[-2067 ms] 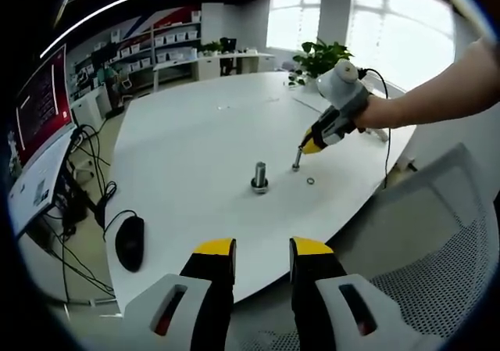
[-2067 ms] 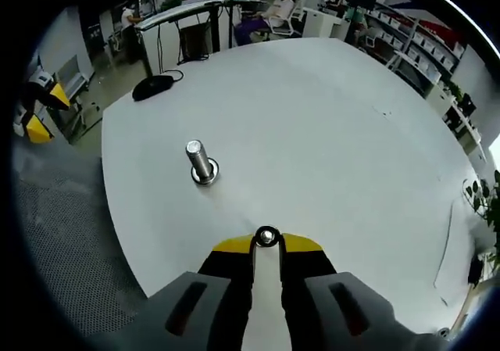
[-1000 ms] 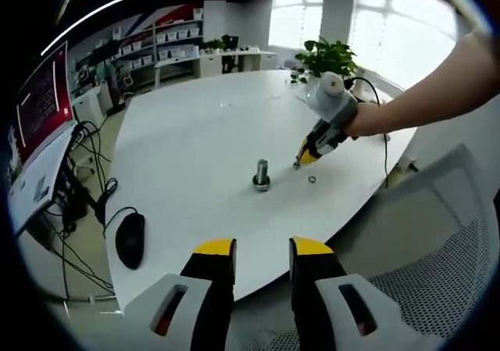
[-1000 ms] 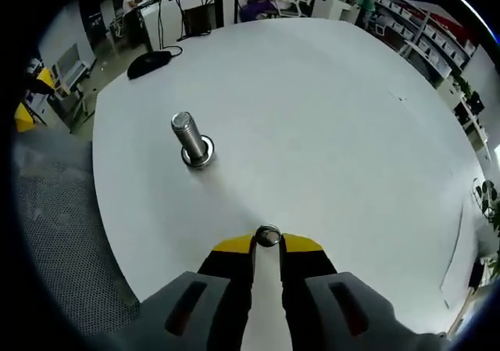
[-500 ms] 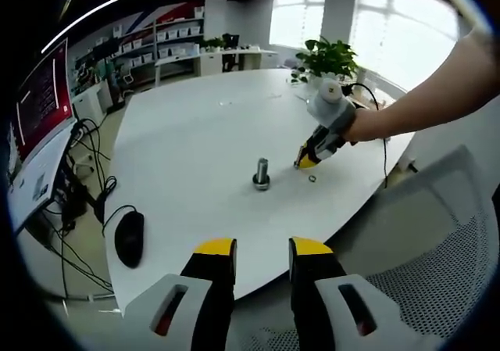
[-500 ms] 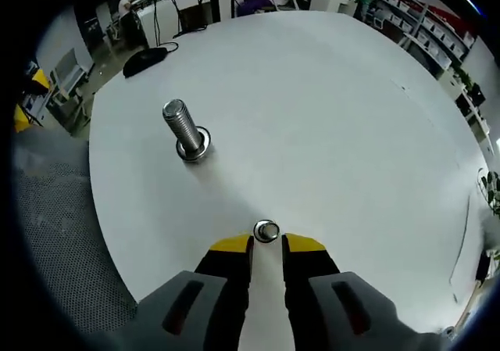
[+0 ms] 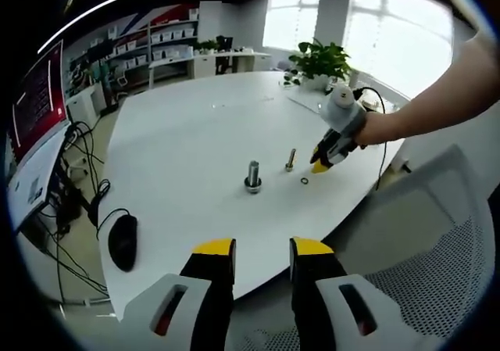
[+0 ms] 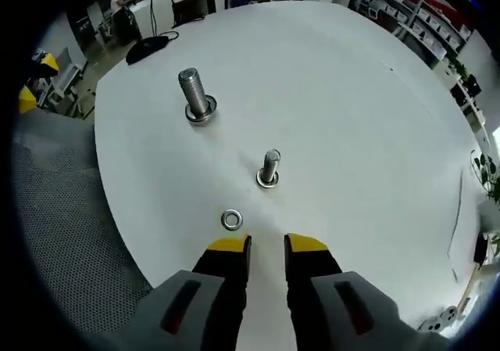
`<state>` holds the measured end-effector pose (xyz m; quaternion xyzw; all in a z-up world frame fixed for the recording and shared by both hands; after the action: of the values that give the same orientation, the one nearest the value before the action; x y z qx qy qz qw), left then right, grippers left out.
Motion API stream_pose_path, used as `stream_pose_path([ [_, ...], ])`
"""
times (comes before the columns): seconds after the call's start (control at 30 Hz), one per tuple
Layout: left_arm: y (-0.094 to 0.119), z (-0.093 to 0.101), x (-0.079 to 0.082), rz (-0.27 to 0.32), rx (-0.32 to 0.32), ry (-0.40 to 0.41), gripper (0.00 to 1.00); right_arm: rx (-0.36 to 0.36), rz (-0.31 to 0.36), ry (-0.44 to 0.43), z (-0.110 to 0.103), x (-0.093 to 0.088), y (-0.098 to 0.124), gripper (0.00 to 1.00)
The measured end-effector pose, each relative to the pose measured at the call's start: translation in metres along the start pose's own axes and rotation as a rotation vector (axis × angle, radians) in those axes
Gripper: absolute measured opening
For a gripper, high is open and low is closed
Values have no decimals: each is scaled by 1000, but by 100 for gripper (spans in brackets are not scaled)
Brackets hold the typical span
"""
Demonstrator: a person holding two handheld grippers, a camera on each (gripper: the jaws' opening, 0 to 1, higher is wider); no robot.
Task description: Place the washer onto the threaded stud by aligning its center hole with the stud, sliding it down to the base, and recovering from edge contact or off-axis alignment until the washer reaches the visible bottom stop.
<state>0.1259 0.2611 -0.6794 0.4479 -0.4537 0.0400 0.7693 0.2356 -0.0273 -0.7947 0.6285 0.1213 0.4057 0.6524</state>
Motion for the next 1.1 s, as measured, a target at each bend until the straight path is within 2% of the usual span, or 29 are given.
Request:
stream_pose_path([
  [0.17,0,3,-1,-5,-14,-7,26,-5,-5,-38,-4,-5,7,20],
  [0.33,0,5,0,1,-29,-8,27,-4,5,-37,-13,-3,15,21],
  [0.77,-2,10,-1,-1,-63,-33,26,-13,4,-72,-22,-7,17,22],
  [0.93,-1,13,0,6,-77,-25,26,-11,2,-60,-29,-8,17,23],
  [1.1,-2,14,-2,-12,-85,-43,26,-13,-10,-67,-30,-7,12,24],
])
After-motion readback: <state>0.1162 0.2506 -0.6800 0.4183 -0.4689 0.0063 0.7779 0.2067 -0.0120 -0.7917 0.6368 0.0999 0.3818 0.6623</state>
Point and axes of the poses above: the point that each gripper's makers call its tool centre point, and the gripper's own axes: y roughly backward along the fingers, z roughly to its right, x roughly out of its top, the point moved 6 cm from there along y, roughly backward along the fingers, and after that the axes turned 7 degrees about -x, right-handed, at the moved point
